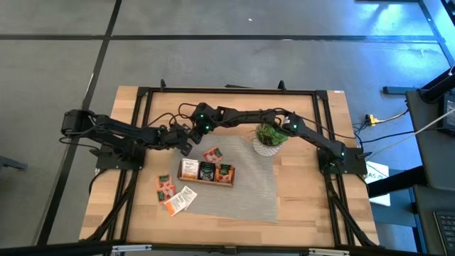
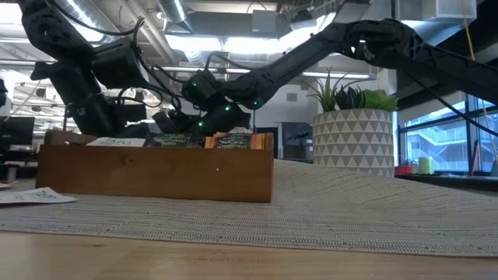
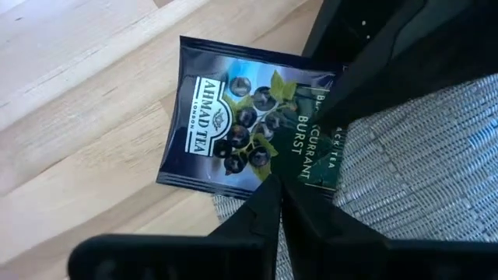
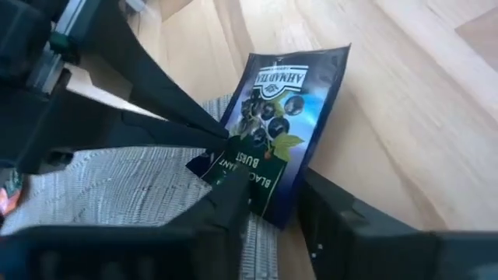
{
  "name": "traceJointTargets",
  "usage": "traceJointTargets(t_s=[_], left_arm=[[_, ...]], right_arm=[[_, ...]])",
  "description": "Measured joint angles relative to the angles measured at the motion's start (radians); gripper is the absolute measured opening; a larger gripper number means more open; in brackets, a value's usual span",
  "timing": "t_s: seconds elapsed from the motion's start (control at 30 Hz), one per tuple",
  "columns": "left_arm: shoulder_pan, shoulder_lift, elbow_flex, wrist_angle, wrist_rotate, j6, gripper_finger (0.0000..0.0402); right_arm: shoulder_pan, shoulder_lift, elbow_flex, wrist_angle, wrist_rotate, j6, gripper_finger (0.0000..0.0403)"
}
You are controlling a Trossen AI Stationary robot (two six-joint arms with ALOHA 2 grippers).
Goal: Pick & Place Tea
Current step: Put the violet tea bag into the middle section of the wooden organizer
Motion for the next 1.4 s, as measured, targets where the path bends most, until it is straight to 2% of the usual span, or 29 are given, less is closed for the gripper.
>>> traceJointTargets(t_s=[0.23,0.53,0.73,0.9,0.97,1.13,1.23,1.4], left_arm=[[0.000,-0.001,0.000,-0.002,0.000,-0.001,0.0010],[-0.014,-0.031,-0.003,-0.012,0.012,0.012,0.0009],[-0.028,-0.152,-0.011,-0.042,0.060,0.064,0.0006],[-0.027,-0.292,-0.007,-0.079,0.059,0.078,0.0006],[-0.033,-0.348,-0.007,-0.095,0.051,0.077,0.0007],[-0.060,-0.473,-0.006,-0.160,0.031,0.078,0.0010],[-0.079,-0.539,-0.006,-0.184,0.027,0.078,0.0010],[-0.112,-0.625,-0.005,-0.184,-0.002,0.096,0.0006]], right_arm=[[0.001,0.002,-0.001,0.032,-0.003,-0.091,0.0012],[-0.002,0.002,-0.001,0.037,-0.005,-0.145,0.0005],[-0.011,0.002,0.026,0.037,0.003,-0.181,0.0004],[-0.010,0.001,0.101,0.020,0.011,-0.233,0.0002],[-0.008,0.001,0.141,-0.032,0.035,-0.268,0.0002],[-0.011,-0.005,0.271,-0.290,0.114,-0.385,0.0002],[-0.012,-0.073,0.218,-0.384,0.116,-0.452,0.0002],[0.010,-0.189,0.166,-0.549,0.182,-0.497,0.0001]])
